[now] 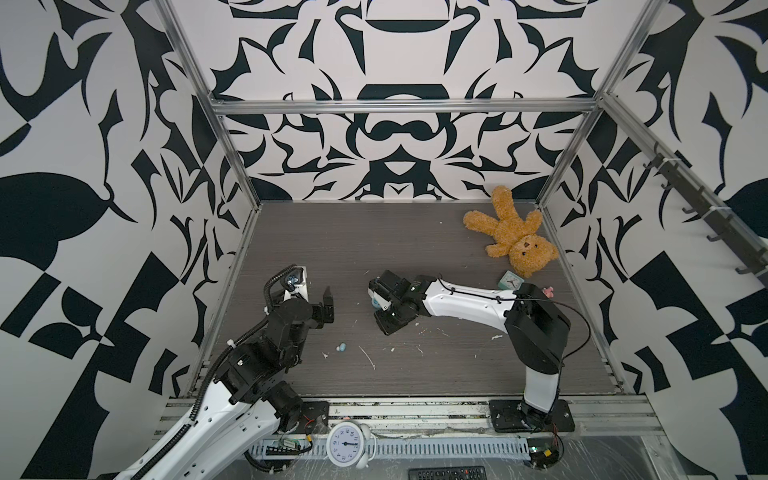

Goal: Insert wireless bluetooth earbuds into charging case
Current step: Pick up the wireless bluetooth earbud from the bottom-center of the table, then place the wireless bluetooth earbud at the bottom-center of the table.

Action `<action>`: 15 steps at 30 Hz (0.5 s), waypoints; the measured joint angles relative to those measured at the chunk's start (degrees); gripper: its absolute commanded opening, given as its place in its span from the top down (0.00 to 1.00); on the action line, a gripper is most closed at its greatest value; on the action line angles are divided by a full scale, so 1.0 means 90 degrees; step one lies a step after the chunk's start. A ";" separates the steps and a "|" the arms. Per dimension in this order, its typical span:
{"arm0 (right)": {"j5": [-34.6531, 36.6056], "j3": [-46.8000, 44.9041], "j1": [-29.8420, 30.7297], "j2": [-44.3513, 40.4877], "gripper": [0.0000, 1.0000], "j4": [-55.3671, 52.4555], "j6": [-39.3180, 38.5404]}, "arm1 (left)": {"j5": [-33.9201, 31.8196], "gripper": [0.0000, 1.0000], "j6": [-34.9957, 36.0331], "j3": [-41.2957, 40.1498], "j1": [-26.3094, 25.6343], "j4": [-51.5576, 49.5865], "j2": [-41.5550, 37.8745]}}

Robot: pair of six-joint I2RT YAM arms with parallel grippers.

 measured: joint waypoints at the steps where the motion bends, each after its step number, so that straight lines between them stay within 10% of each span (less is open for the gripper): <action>1: -0.0015 -0.0029 0.0002 0.0017 0.80 -0.0022 -0.0068 | 0.0002 0.01 0.0000 0.0000 0.0000 0.0000 0.0000; 15: 0.0097 0.0010 0.0000 0.0423 0.73 -0.0163 -0.0568 | 0.0000 0.01 0.0000 0.0000 0.0000 0.0000 -0.0034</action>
